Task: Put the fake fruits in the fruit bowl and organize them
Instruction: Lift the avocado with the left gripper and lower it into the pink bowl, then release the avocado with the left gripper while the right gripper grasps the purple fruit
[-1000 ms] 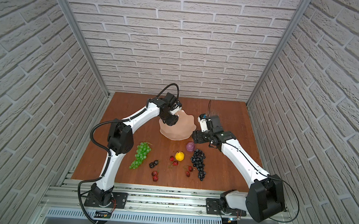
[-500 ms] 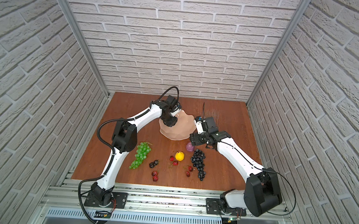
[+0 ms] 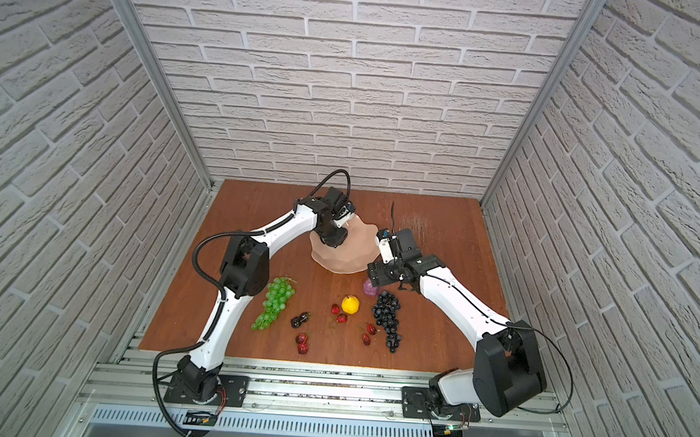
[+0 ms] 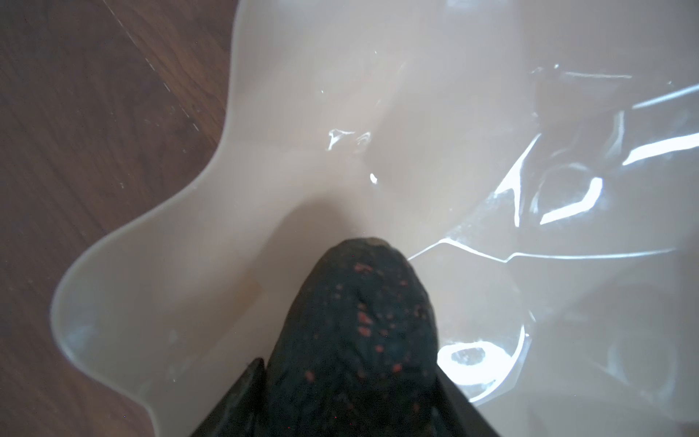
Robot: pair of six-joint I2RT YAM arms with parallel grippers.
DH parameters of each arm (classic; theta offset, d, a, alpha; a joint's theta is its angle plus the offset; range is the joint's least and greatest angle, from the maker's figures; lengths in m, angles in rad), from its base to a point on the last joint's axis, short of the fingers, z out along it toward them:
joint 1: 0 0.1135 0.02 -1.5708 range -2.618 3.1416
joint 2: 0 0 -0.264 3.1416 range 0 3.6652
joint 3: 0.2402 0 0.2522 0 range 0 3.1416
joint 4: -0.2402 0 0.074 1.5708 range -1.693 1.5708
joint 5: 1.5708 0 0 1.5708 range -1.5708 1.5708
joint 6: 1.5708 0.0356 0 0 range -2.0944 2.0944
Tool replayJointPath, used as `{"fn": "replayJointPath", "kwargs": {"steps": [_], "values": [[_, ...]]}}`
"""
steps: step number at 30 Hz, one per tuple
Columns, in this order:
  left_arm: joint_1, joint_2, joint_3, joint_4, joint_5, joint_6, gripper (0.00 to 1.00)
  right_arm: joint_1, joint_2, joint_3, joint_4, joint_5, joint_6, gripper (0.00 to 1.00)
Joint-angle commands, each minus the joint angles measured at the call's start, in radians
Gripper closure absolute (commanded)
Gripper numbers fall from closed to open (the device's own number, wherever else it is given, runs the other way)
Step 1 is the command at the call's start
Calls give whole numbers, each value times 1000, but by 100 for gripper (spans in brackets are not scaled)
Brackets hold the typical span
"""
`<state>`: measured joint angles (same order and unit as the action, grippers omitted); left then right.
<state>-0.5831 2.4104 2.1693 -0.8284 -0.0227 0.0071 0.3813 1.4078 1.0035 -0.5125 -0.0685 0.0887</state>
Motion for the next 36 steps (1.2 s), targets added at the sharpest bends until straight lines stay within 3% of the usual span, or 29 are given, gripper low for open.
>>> {"fn": "replayJointPath", "kwargs": {"steps": [1, 12, 18, 26, 31, 36], "values": [[-11, -1, 2, 39, -12, 10, 28, 16, 17, 9, 19, -4, -16, 18], [-21, -60, -5, 32, -9, -6, 20, 40, 13, -3, 17, 23, -18, 18], [-17, -177, -69, 30, 1, -33, 20, 79, 32, -10, 29, 64, -15, 18], [-17, -427, -297, 40, 58, -140, 18, 130, 101, -9, 46, 84, -3, 20], [-27, -605, -515, 126, 47, -224, 18, 142, 170, 17, 46, 109, -25, 21], [-26, -725, -631, 160, 25, -263, 18, 143, 239, 55, 52, 128, -20, 24]]}}
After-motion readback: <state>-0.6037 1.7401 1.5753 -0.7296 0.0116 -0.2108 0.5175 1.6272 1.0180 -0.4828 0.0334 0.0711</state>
